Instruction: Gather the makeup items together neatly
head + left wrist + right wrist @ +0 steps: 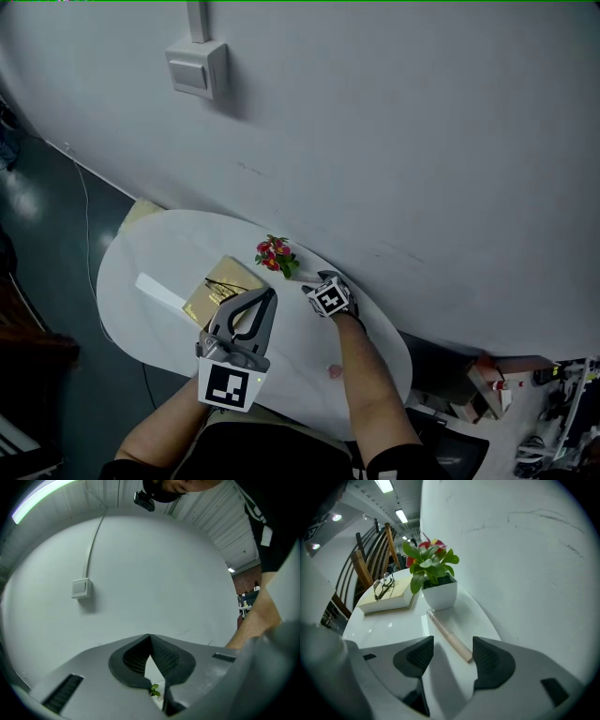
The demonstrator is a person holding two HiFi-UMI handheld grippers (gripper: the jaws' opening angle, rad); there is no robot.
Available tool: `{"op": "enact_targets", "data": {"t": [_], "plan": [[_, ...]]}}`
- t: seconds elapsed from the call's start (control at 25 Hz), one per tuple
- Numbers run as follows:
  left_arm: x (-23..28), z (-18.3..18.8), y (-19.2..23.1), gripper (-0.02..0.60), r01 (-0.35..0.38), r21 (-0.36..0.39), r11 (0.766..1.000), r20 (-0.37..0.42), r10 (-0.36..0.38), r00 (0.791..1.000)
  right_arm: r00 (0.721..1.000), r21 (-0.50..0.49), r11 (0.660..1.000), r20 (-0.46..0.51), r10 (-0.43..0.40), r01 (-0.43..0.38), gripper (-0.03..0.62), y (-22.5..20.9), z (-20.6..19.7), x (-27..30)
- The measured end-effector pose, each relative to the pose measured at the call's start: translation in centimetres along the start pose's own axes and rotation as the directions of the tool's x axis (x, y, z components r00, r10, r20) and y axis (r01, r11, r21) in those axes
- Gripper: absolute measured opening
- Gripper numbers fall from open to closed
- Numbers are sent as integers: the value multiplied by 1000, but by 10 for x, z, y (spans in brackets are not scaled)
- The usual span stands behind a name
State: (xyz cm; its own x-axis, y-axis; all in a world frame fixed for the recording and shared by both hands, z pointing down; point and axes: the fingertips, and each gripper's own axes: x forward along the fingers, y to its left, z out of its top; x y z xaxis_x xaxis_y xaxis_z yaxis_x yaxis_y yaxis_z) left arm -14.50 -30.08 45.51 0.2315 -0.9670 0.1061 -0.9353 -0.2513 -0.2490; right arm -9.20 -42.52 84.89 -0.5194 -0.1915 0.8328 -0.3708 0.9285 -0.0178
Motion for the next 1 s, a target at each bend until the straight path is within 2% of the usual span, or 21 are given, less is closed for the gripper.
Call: {"op": "enact_targets", "data": {"t": [0.16,0.2,0.28,0.32,0.4,0.68,1.0], "plan": [[1,-6,1,17,1,-10,1000,-4,-1,1000,998,-76,997,-64,29,-34,236,10,-5,2],[1,-6,1,17,1,-13,1000,-4,-1,1000,997,-92,995,-65,33,-39,210,13,-5,2],[2,-6,1,17,1,-17,1000,1,-1,1000,996,-127,991,-77,35,-45,111,19,-9,-1],[2,-5,1,17,2,-17,1000,5,-2,1000,996,-134,990,-86,36,-47,99,23,-13,-3],[2,-3,0,17,7,-14,1000,10,-7,1000,995,-116,992,-94,40,-51,78,28,-21,-6],[-1,2,-11,17,31,-25,999,29,-30,999,998,8,999,-55,42,-42,78,37,-46,-34],[-7,9,-32,17,77,-35,996,41,-75,996,999,101,995,-32,10,-6,78,49,-85,-71]]}}
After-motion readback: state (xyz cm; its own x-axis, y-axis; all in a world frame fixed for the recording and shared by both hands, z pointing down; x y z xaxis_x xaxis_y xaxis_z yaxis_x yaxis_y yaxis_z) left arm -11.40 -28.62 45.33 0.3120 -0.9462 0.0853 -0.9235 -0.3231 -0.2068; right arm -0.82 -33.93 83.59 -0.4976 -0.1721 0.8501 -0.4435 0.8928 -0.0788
